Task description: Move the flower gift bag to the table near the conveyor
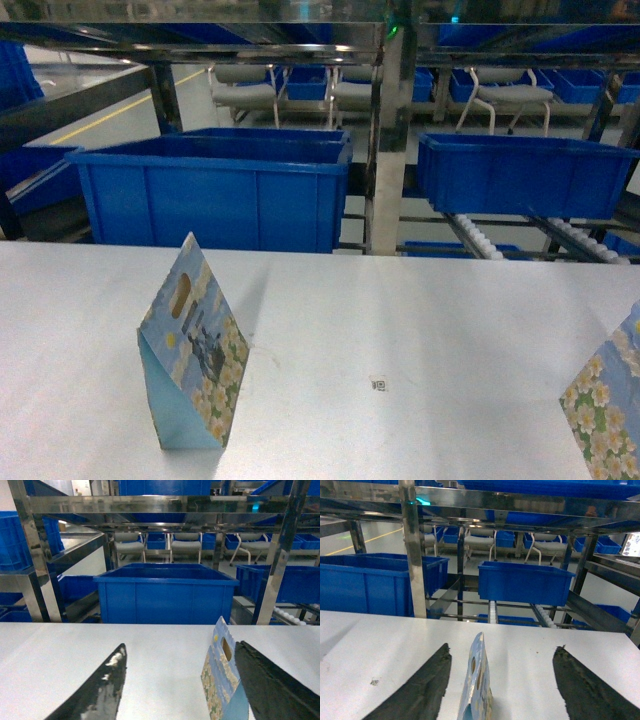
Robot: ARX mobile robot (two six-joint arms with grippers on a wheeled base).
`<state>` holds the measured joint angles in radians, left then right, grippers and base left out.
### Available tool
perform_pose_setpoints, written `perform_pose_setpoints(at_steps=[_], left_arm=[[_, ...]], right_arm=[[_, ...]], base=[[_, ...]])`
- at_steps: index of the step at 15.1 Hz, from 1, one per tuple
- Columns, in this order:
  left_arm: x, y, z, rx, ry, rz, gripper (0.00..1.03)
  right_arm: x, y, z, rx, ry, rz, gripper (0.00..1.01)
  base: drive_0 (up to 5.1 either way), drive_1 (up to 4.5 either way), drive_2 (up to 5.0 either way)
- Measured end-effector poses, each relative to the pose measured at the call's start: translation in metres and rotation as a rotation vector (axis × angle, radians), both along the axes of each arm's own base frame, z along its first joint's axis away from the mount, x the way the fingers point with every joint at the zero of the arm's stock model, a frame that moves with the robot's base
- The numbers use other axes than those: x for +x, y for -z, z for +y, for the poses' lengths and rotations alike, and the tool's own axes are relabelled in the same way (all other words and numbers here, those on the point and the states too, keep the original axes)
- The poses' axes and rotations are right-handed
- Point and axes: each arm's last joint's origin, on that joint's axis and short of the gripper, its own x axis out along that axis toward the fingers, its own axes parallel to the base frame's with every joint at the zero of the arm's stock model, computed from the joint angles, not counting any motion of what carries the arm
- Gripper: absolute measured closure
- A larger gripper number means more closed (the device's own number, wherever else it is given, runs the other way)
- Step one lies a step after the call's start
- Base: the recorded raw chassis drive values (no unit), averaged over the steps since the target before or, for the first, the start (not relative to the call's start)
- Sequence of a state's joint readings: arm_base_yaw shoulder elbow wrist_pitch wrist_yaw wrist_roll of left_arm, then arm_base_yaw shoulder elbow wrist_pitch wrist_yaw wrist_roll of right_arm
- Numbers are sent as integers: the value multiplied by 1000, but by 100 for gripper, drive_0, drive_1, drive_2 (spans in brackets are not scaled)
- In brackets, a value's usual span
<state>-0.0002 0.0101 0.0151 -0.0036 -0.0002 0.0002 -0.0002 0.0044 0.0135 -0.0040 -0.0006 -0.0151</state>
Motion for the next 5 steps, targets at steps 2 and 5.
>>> perform_pose_setpoints(at_steps=[2, 5], left_arm=[[0, 0, 0, 0, 0, 0, 13], [0, 0, 0, 0, 0, 0, 5]], right_arm=[[0, 0, 0, 0, 0, 0, 20], [0, 0, 0, 0, 0, 0, 3]], base=[[0, 0, 0], [0, 0, 0]])
